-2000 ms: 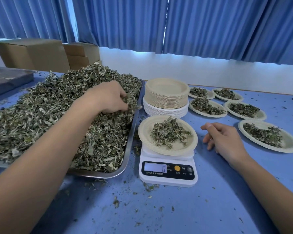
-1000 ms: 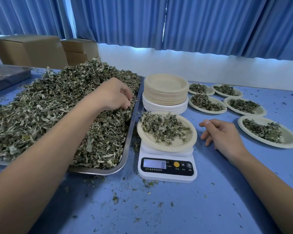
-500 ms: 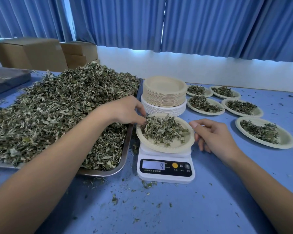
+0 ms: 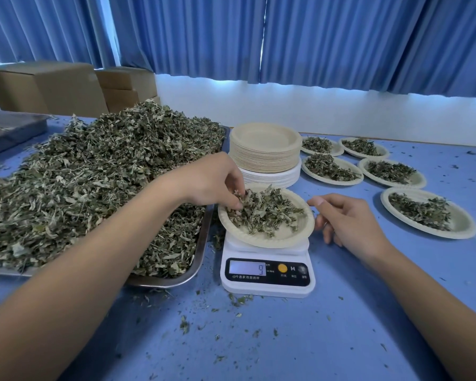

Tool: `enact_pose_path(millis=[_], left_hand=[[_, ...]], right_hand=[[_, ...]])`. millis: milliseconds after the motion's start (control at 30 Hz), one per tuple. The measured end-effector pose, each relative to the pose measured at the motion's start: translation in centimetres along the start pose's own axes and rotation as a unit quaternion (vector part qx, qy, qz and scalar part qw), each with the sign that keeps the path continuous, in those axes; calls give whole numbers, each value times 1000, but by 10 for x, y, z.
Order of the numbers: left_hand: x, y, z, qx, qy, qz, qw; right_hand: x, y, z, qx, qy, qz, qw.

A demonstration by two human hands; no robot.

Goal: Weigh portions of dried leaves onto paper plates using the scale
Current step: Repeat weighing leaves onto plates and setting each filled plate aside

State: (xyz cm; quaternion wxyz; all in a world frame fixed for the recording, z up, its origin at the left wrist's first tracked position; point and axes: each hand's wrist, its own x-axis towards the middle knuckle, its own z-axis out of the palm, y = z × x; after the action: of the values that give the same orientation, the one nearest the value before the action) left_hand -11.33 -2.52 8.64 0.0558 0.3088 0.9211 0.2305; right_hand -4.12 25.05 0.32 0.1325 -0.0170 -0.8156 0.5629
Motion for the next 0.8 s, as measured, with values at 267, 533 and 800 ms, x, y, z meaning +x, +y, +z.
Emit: enact_pose_path(millis=[267, 533, 800], left_hand=[[-18, -8, -47, -116, 69, -24, 991], [-23, -41, -49, 146, 16, -250, 957], [-13, -19, -43, 3, 121, -51, 991]], right_hand=[[0, 0, -3, 8, 8, 5, 1000], [0, 1, -1, -20, 9, 7, 1000], [0, 2, -3, -42, 6, -7, 999]])
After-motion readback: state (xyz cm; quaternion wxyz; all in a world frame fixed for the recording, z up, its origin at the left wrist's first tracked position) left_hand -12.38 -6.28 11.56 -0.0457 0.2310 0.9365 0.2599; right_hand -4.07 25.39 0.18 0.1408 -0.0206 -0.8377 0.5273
